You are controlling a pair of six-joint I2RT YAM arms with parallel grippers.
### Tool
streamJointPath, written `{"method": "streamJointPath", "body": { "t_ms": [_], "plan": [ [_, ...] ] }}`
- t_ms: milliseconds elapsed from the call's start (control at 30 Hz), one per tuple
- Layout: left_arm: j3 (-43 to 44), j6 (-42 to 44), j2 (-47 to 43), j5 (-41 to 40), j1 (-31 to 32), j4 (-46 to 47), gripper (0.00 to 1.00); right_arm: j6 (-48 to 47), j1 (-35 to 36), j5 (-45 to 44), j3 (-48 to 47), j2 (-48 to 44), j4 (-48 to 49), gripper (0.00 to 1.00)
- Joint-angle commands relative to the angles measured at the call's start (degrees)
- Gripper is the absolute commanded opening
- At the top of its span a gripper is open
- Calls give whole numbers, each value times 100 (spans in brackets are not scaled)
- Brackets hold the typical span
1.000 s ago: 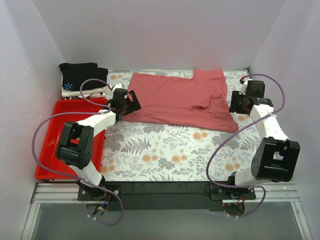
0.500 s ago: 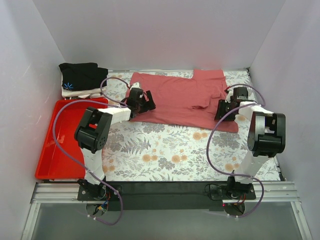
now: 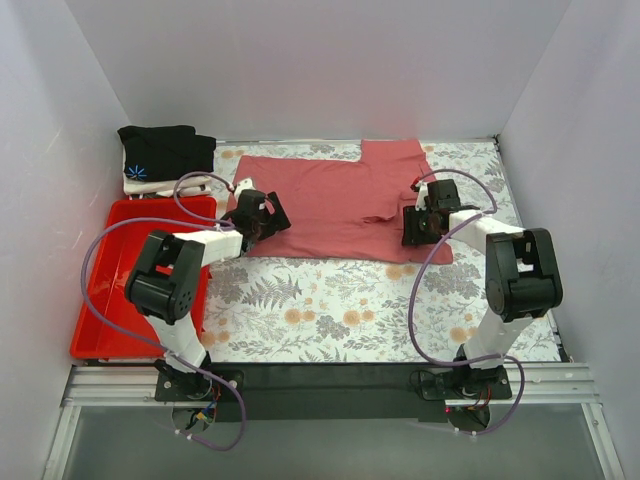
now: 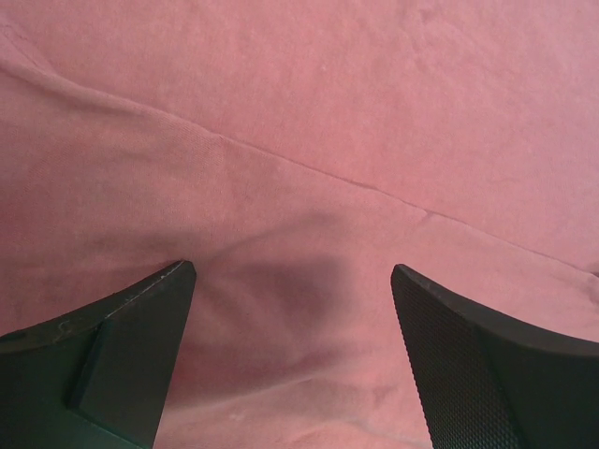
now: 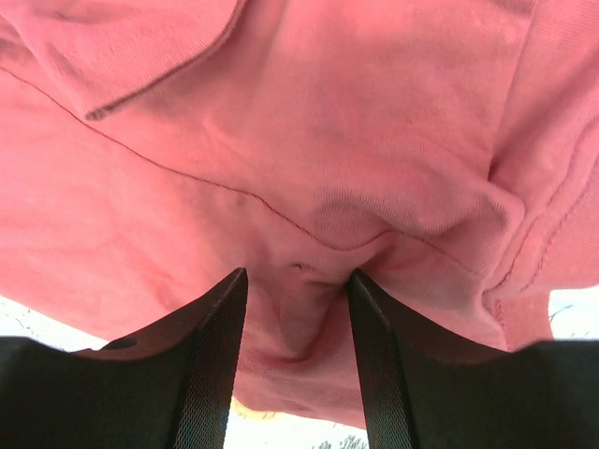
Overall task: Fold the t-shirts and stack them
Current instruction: Fold the tshirt
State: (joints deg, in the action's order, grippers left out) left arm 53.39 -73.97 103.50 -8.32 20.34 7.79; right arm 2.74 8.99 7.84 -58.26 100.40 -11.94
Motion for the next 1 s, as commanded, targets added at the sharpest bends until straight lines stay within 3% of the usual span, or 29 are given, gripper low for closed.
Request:
{"method": "streamJointPath", "body": {
  "t_ms": [0,67,233,367,500,600,833,967],
  "plan": [
    [-426,49,-23,-486,-74,-1279,81,7,164,-552,368,-72,-1344,43],
    [-356,102,-49,-662,-83,-1420,81,33,146,-1134,394,-213,-1556,44],
    [-408,129,-444,-733,-83,-1535,81,94,147,-1056,140,-643,-1723,45],
    [-198,120,-857,-899,294,-1544,81,270,146,-1029,-631,-979,-1618,46],
    [110,147,-990,-1181,927,-1535,81,367,146,-1092,-1213,-663,-1565,46],
    [277,120,-981,-1155,1174,-1456,81,358,155,-627,-1302,-487,-1128,46],
    [506,234,-832,-321,1578,-886,81,402,155,-309,-1320,5,-783,45],
    [917,532,-560,-416,2209,-630,82,420,164,-353,-1284,251,-660,44]
  ]
}}
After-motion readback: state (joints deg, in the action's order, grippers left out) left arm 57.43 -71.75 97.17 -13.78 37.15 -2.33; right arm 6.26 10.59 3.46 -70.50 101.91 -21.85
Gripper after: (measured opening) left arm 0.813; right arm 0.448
